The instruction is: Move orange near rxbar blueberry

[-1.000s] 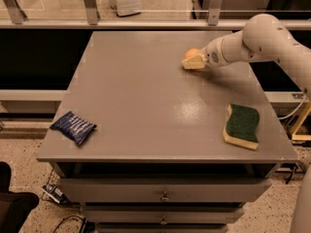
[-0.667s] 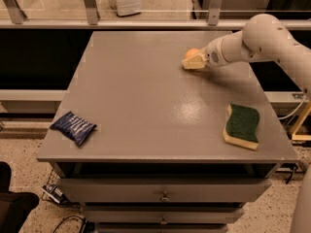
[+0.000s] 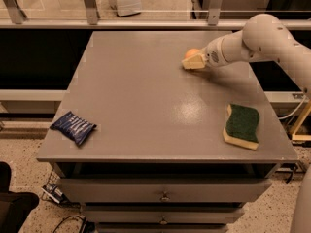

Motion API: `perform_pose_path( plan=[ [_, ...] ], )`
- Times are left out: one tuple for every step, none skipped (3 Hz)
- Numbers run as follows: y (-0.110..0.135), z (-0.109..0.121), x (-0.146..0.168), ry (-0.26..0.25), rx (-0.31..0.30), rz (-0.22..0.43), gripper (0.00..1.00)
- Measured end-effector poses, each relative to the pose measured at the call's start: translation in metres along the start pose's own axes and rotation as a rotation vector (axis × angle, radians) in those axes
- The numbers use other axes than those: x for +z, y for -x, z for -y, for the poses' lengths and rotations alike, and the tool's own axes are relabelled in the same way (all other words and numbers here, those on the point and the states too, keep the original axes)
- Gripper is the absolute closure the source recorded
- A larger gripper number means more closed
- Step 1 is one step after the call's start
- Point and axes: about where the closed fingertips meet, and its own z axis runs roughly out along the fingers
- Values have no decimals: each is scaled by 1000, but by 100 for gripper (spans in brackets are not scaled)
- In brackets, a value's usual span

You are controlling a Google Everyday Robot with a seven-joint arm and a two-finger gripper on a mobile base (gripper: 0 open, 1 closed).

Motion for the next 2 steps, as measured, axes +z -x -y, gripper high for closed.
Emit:
perform_pose_path(
  plan=[
    [4, -3, -13, -26, 2, 52, 100],
    [15, -13, -37, -66, -26, 131, 100]
  ],
)
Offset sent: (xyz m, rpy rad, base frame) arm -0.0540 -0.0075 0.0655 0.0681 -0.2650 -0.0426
